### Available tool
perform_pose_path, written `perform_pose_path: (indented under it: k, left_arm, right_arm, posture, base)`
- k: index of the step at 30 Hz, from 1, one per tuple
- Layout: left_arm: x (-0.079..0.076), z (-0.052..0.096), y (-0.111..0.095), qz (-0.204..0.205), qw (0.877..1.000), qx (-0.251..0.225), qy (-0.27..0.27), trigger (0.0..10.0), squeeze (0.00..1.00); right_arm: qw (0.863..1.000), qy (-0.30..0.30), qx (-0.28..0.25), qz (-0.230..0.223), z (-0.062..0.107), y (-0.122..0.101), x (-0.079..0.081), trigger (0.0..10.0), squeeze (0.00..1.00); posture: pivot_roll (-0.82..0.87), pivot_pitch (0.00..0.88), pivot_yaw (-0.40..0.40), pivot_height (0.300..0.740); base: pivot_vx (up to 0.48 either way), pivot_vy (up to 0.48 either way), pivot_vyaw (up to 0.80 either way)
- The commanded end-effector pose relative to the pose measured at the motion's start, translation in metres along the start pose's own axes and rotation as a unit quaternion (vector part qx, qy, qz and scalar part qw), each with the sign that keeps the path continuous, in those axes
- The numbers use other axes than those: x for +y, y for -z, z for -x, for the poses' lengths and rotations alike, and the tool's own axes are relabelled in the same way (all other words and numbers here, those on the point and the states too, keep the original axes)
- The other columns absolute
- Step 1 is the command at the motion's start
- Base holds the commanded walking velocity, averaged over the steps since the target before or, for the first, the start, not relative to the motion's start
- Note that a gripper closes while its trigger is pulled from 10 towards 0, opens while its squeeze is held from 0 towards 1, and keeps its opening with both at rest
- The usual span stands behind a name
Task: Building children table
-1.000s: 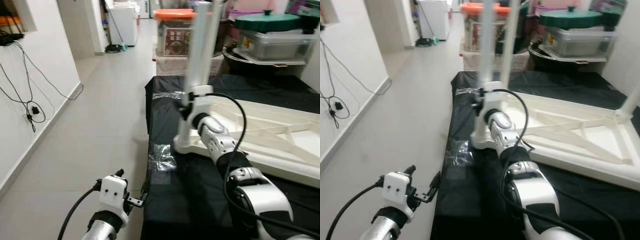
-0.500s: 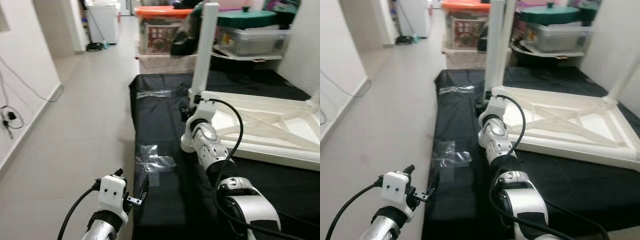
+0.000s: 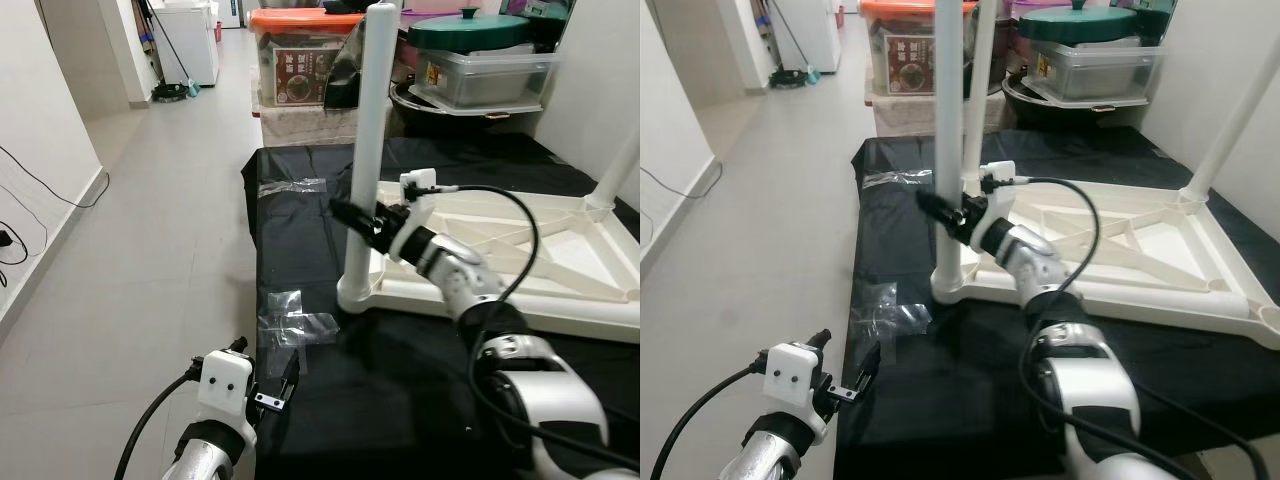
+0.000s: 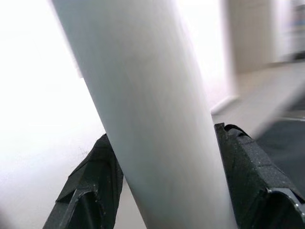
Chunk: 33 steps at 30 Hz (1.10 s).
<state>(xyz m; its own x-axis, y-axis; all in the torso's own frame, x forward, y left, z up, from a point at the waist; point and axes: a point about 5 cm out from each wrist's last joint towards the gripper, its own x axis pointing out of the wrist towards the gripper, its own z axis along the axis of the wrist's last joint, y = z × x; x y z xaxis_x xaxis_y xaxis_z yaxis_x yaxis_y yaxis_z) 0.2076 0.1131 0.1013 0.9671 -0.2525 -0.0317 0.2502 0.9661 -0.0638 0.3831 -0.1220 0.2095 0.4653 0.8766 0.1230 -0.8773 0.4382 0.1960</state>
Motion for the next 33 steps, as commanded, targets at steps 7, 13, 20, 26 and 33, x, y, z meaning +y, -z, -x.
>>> perform_pose_path:
  k: [7, 13, 20, 26, 33]
  left_arm:
    - [-0.002, 0.002, -0.002, 0.002, 1.000, -0.016, 0.008, 10.0, 0.00]
    - [-0.012, 0.005, -0.017, -0.007, 0.997, -0.064, 0.043, 10.0, 0.00]
    - [-0.023, 0.006, -0.026, -0.021, 0.994, -0.085, 0.072, 10.0, 0.00]
    - [-0.026, 0.007, -0.028, -0.023, 0.992, -0.092, 0.078, 10.0, 0.00]
    - [-0.025, 0.006, -0.028, -0.006, 0.993, -0.092, 0.069, 10.0, 0.00]
  right_arm:
    - [0.970, -0.203, 0.131, 0.032, -0.002, 0.019, 0.023, 10.0, 0.00]
    - [0.956, -0.225, 0.180, 0.048, -0.005, 0.037, 0.028, 10.0, 0.00]
    - [0.963, -0.212, 0.163, 0.044, -0.008, 0.041, 0.029, 0.0, 0.00]
    - [0.990, -0.055, 0.116, 0.061, -0.018, 0.037, 0.015, 0.0, 0.00]
    - [0.920, 0.381, 0.050, 0.076, -0.003, 0.031, -0.028, 0.0, 0.00]
  posture:
    - [0.02, 0.000, -0.022, 0.740]
    - [0.02, 0.000, -0.024, 0.740]
    - [0.02, 0.000, -0.024, 0.740]
    - [0.01, 0.000, -0.025, 0.740]
    - [0.00, 0.000, -0.017, 0.740]
  base:
    - [0.000, 0.000, 0.00]
    - [0.000, 0.000, 0.00]
    - [0.000, 0.000, 0.00]
    - [0.000, 0.000, 0.00]
    - [0.000, 0.000, 0.00]
